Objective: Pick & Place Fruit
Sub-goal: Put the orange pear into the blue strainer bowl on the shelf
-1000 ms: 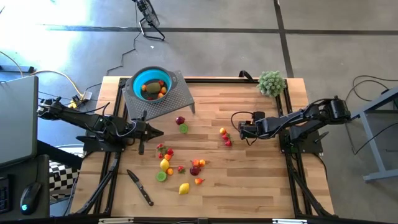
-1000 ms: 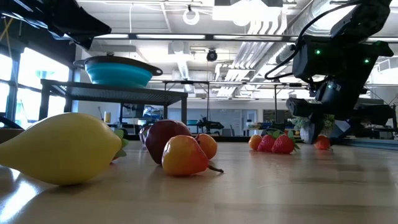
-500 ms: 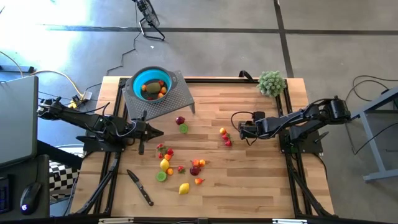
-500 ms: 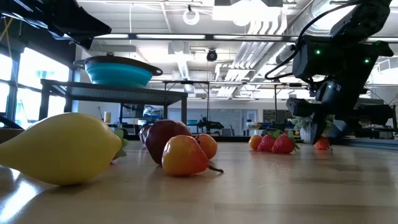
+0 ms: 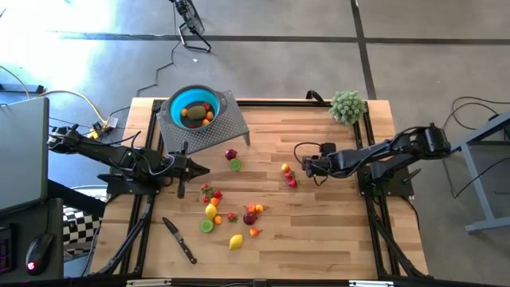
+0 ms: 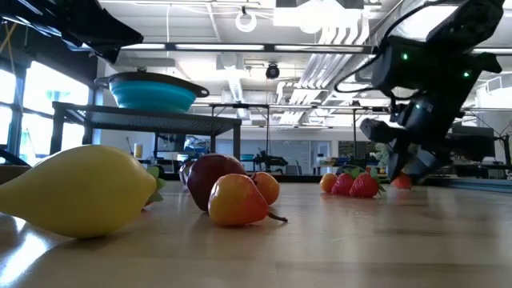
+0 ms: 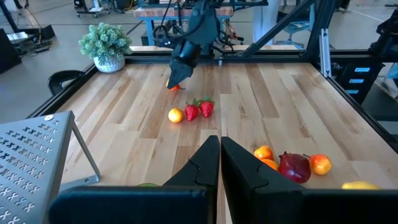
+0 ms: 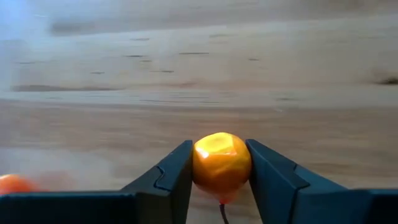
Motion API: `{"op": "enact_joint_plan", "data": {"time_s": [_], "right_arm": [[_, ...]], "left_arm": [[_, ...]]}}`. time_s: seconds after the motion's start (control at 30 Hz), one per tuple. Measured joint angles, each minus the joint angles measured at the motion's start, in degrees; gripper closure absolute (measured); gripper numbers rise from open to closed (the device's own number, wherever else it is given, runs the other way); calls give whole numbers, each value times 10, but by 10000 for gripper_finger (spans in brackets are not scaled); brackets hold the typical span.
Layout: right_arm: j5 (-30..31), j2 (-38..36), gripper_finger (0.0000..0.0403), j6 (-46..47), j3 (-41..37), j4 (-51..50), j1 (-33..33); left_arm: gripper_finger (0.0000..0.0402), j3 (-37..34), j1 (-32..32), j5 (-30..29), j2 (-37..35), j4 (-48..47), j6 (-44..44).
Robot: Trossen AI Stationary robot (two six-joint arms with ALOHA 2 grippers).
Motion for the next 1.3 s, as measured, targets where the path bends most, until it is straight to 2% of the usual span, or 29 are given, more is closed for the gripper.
{"op": "enact_joint_plan", "data": {"time_s": [0.2,0.33,0.57,0.73,0.93,1.13,1.3], "right_arm": [[24,-55,269,-87,0,77,0],[45,-101,269,-183,0,168,0],[45,-136,269,-415,1,425,0],[6,-136,269,-554,0,584,0],[-8,-136,268,-625,0,648,5],[-12,-131,269,-636,0,656,5],[-34,-107,278,-662,0,706,5]], "left_arm": [[389,0,0,0,0,0,0],[389,0,0,0,0,1,0],[389,0,0,-1,0,4,0],[389,0,0,-3,0,4,0],[389,0,0,-3,0,4,-2],[389,0,0,-23,0,4,-14],[389,0,0,-87,5,6,-82]]}}
